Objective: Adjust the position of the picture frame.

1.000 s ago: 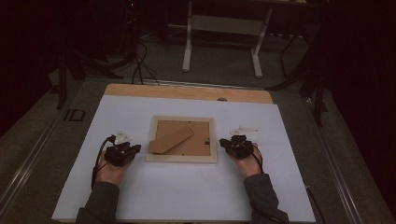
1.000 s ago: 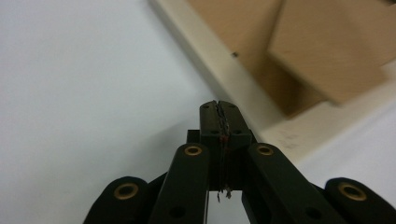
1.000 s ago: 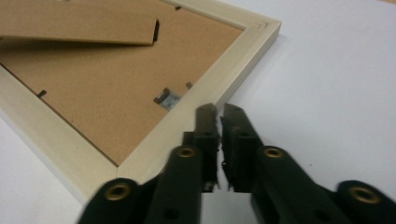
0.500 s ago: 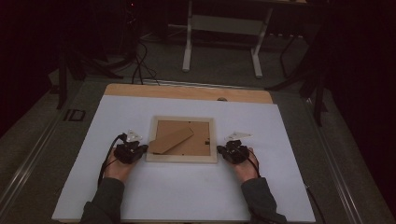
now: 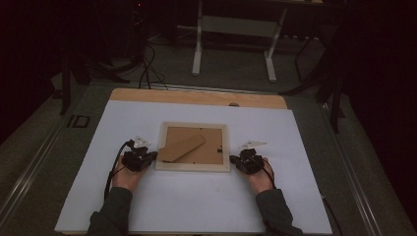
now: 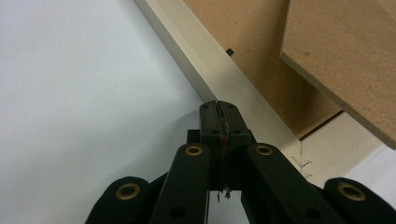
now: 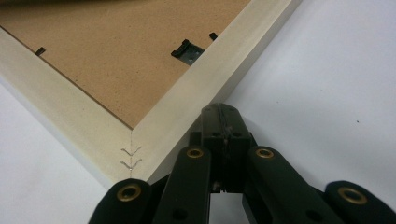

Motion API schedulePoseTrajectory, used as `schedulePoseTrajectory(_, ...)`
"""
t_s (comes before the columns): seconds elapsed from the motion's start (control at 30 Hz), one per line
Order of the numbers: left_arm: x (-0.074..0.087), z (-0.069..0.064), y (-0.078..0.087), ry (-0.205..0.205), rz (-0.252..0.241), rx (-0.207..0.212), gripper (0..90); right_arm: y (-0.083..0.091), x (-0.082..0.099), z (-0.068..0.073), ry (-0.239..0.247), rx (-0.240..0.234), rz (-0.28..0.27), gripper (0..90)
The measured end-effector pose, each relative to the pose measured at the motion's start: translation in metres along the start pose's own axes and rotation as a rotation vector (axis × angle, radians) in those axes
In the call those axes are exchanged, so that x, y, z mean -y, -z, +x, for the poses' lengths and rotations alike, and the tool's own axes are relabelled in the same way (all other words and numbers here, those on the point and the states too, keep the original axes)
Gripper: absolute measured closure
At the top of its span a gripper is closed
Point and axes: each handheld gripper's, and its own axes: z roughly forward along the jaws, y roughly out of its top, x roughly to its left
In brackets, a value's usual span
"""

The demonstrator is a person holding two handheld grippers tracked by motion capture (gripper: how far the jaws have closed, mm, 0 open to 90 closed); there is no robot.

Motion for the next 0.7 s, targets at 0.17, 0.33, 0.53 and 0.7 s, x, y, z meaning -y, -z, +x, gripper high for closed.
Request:
schedulePoseTrajectory(0.17, -0.001, -0.004, -0.001, -0.004, 0.004, 0.000, 90.0, 0.002, 0.002, -0.003, -0.007, -0.001, -0.005, 89.7)
schedulePoseTrajectory(0.33, -0.005, -0.009, -0.005, -0.007, 0.005, 0.001, 90.0, 0.006, 0.006, -0.008, -0.017, 0.005, -0.014, 89.7)
schedulePoseTrajectory(0.53, -0.010, -0.015, -0.010, -0.010, 0.004, 0.008, 90.0, 0.009, 0.010, -0.015, -0.047, 0.015, -0.026, 89.8)
schedulePoseTrajectory(0.7, -0.013, -0.017, -0.011, -0.005, -0.004, 0.008, 90.0, 0.010, 0.011, -0.018, -0.054, 0.017, -0.028, 89.8)
